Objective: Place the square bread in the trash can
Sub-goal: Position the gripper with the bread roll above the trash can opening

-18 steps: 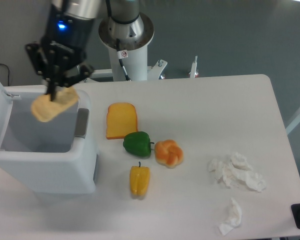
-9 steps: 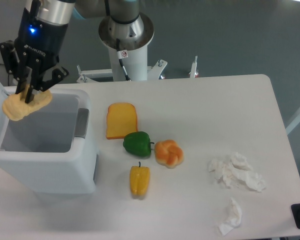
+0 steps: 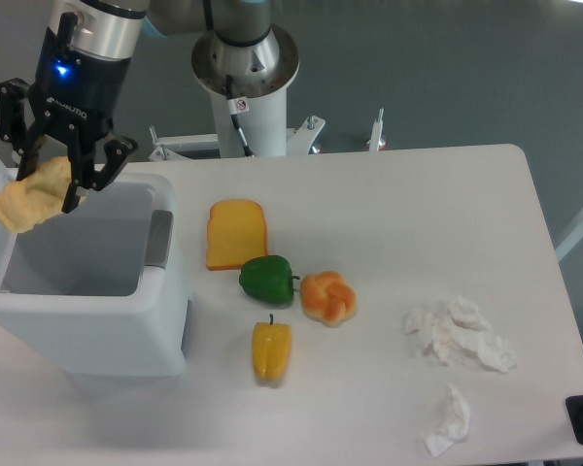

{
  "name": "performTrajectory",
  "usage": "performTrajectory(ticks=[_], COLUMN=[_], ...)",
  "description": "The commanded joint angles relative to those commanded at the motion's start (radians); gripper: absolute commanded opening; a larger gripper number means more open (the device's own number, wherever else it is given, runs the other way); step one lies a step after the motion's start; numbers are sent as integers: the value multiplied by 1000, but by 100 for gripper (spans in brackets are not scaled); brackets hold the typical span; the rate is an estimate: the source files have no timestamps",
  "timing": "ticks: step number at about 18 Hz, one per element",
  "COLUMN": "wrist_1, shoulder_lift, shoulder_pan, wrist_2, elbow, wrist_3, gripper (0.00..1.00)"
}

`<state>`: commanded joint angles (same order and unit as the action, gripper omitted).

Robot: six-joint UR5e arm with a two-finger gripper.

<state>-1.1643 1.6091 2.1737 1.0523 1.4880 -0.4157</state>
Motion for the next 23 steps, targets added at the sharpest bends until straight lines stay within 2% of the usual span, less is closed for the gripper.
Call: performTrajectory(ticks=[3, 4, 5, 8, 11, 23], wrist_1=[2, 2, 2, 2, 2, 3], shoulder_lift=[-3, -3, -3, -5, -5, -3], shoulder_pan=[-2, -2, -2, -2, -2, -3], wrist_2=[0, 0, 2, 2, 2, 2], elbow=[2, 2, 2, 5, 3, 11], wrist_3=[-6, -15, -24, -32, -41, -43], gripper=[78, 89, 91, 91, 96, 100])
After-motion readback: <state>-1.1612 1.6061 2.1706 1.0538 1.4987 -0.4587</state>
